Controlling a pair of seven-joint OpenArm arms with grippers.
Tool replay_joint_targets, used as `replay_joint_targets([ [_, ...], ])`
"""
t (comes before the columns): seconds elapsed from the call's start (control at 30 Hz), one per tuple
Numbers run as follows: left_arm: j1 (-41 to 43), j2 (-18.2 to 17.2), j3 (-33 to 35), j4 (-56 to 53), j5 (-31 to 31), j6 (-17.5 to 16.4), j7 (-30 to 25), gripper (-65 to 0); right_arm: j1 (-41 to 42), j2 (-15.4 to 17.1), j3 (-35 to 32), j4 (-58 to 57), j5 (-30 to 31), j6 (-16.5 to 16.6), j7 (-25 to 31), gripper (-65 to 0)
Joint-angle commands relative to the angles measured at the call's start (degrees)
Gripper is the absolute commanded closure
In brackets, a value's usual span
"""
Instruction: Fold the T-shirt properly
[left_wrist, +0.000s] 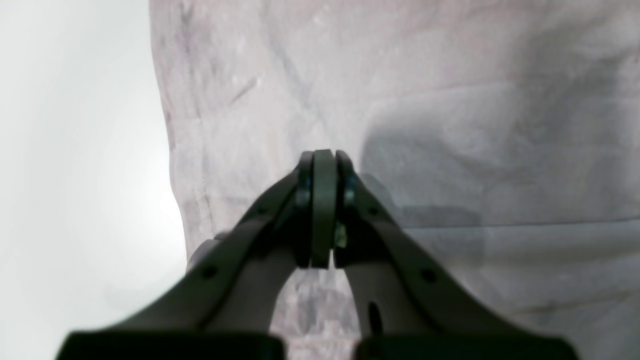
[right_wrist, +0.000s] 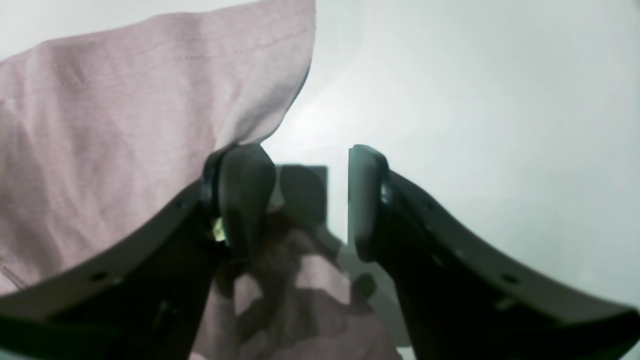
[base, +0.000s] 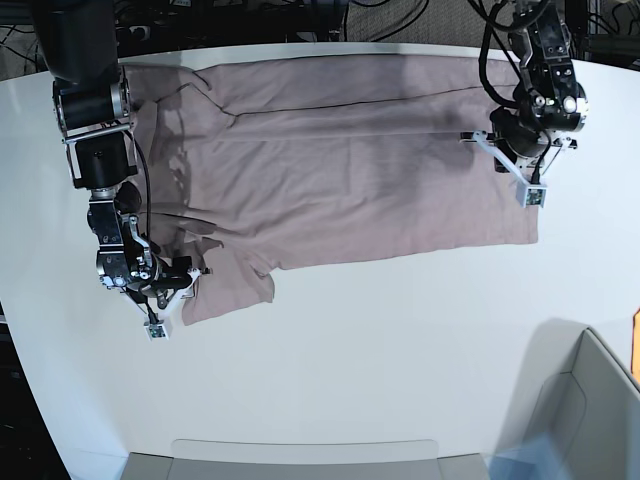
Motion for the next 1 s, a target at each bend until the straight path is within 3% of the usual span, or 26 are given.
replay_joint_targets([
  [0.0, -1.10, -0.46, 0.04, 0.85, -0.37, 0.05, -1.43, 0.0, 1.09, -0.01, 0.08, 0.45, -0.14, 0.36, -0.74, -28.0],
  [0.17, -8.31, -1.08, -0.48, -3.72, -0.37, -0.04, -2.23, 0.0, 0.91, 0.08, 0.08, 0.45, -0.14, 0.36, -0.83, -28.0],
  [0.33, -17.45, -5.83, 0.13, -12.33, -0.63, -0.12, -4.77, -16.9, 0.56, 0.17, 0.08, 0.45, -0.14, 0.36, -0.83, -28.0],
  [0.43, -23.07, -8.38, 0.22, -20.51, -0.81, -0.30, -4.95, -22.6, 0.21, 0.17, 0.08, 0.45, -0.14, 0.36, -0.83, -28.0],
  [0.5, -25.89, -9.69, 0.31, -26.57, -1.86, -0.65, -5.39, -22.1, 0.21, 0.17, 0.08, 0.45, -0.14, 0.36, -0.83, -28.0],
  [0.67, -27.91, -13.74, 0.31, -36.60, -7.22, -7.07, -7.94, -21.5, 0.21, 0.17, -0.01, 0.36, -0.14, 0.36, -0.83, -28.0],
  [0.97, -27.65, -16.20, 7.78, -43.98, -7.75, -7.07, -13.83, -21.5, -0.41, 0.78, 0.08, 0.36, -0.14, 0.36, -0.83, -28.0],
])
